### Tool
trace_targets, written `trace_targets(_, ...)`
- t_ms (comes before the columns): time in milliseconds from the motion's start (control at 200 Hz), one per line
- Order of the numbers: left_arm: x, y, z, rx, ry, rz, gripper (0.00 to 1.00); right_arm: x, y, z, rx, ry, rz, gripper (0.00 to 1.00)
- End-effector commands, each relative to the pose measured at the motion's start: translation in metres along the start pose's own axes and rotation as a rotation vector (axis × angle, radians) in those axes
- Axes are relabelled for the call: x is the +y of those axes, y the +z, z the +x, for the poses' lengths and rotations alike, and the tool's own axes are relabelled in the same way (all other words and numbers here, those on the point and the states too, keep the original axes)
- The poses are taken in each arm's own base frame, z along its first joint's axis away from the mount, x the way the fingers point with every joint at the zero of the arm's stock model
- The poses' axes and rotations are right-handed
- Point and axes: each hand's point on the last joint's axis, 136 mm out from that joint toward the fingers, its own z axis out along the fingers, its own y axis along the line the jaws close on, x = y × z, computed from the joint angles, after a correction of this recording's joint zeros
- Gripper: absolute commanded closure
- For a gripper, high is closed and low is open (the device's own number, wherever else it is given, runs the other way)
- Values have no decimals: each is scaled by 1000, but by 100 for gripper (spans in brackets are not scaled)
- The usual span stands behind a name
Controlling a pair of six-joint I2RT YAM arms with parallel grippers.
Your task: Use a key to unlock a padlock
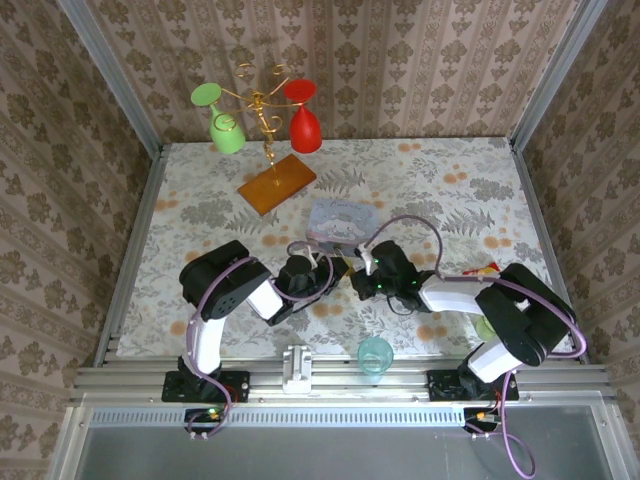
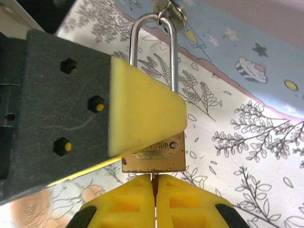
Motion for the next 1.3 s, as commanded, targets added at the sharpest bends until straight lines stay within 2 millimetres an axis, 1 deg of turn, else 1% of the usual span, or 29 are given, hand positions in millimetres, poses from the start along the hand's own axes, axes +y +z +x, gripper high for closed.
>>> trace_targets(0,-24,-5,2,16,-6,72,100,4,-13,-5,-32,133,-140,93)
trace_targets(95,-27,-5,2,14,-8,79,100,3,-16,-5,-12,175,-197,93)
trace_targets(225,-31,-7,1,12,-13,90,100,-8,-14,1,7,276,-241,94)
trace_targets(350,-33,-10,0,7,-7,94,100,-8,-19,-11,-70,379,-373,95)
trace_targets(435,-33,-10,1,11,-6,95,100,-6,-15,-9,-43,395,-404,95)
trace_targets(545,-30,-10,1,10,0,87,93,-2,-14,-10,-33,400,-439,95)
trace_targets(610,-22,-12,0,-1,-7,65,81,-1,-16,-12,-39,399,-436,97)
trace_targets(710,-11,-20,-5,-31,7,33,79,-1,-17,-12,-35,403,-432,98)
trace_targets(790,-2,-27,-9,-55,18,7,68,-1,-17,-11,-27,407,-430,98)
trace_targets(810,1,-29,-10,-59,15,1,67,-1,-18,-11,-26,408,-429,98)
trace_targets(920,8,-34,-16,-77,23,-19,64,-3,-18,-10,-23,408,-420,98)
trace_targets(1015,8,-34,-19,-83,33,-20,63,-4,-17,-9,-21,410,-412,98)
trace_targets(1095,9,-29,-19,-72,59,-25,64,-2,-19,-12,-38,424,-432,98)
trace_targets(1135,16,-27,-18,-66,50,-41,65,-2,-20,-15,-51,432,-447,98)
trace_targets(1210,25,-26,-16,-59,38,-58,70,-1,-20,-14,-43,443,-452,98)
trace_targets(1250,27,-26,-16,-57,39,-62,71,-3,-20,-14,-44,446,-449,97)
trace_targets(1295,24,-27,-16,-58,60,-57,74,-4,-18,-11,-34,452,-444,97)
